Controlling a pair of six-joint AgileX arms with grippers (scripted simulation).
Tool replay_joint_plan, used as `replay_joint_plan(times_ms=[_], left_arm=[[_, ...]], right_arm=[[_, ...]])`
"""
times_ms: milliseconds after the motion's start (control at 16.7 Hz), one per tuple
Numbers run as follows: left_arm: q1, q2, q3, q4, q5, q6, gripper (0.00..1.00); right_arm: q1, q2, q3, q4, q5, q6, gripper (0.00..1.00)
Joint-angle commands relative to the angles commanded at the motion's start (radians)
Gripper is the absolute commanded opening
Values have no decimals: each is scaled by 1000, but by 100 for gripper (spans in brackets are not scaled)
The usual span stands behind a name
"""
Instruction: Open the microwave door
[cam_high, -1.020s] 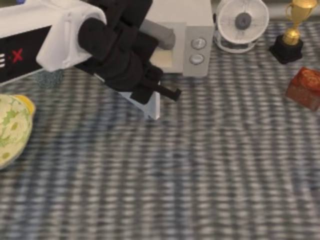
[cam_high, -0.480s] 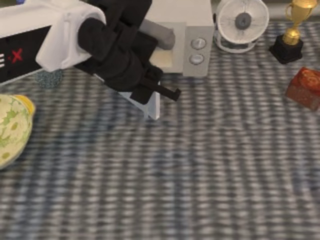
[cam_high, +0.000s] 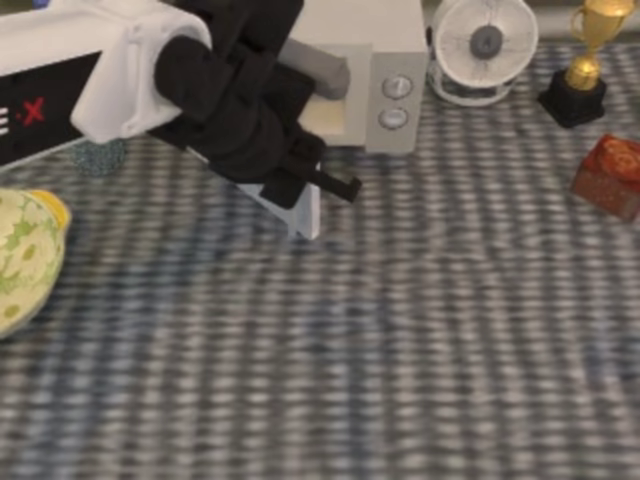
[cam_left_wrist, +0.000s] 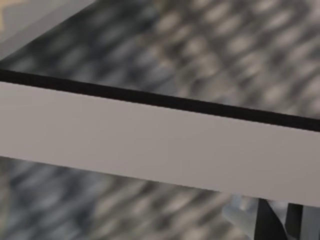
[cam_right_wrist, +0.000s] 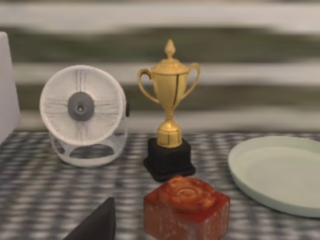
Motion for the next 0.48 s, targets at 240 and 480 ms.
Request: replay_joint_plan(times_ms=[240,480], left_arm=[[27,-29,-36,-2,37,72,0],[57,-64,-71,-2,79,151,0]], right_arm=[[0,0,0,0,0,0,100],[0,0,0,0,0,0,100]])
